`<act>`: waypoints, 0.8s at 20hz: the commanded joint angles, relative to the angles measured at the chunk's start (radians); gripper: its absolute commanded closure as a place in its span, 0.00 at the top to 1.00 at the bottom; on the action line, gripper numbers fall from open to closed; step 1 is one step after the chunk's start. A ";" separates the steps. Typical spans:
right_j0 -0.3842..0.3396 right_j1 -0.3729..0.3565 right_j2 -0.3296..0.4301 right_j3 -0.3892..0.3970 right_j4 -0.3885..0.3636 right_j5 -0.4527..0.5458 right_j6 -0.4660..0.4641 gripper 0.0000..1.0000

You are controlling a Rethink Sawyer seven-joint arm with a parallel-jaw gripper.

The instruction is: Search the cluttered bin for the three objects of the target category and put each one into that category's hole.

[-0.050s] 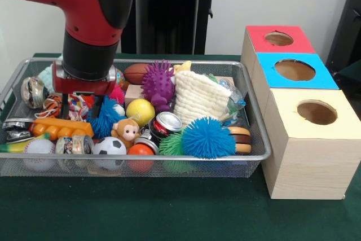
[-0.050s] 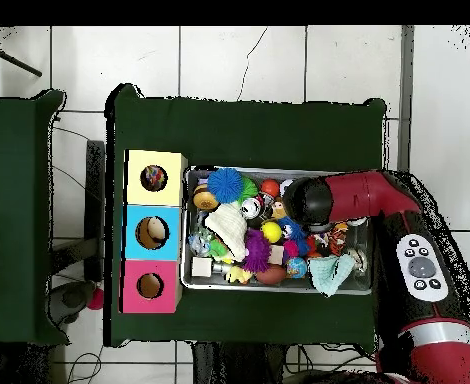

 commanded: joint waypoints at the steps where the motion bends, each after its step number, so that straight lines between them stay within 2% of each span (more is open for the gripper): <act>1: -0.007 0.050 -0.001 0.099 -0.059 0.029 -0.217 1.00; 16: -0.049 0.051 0.003 0.126 -0.092 -0.040 -0.232 1.00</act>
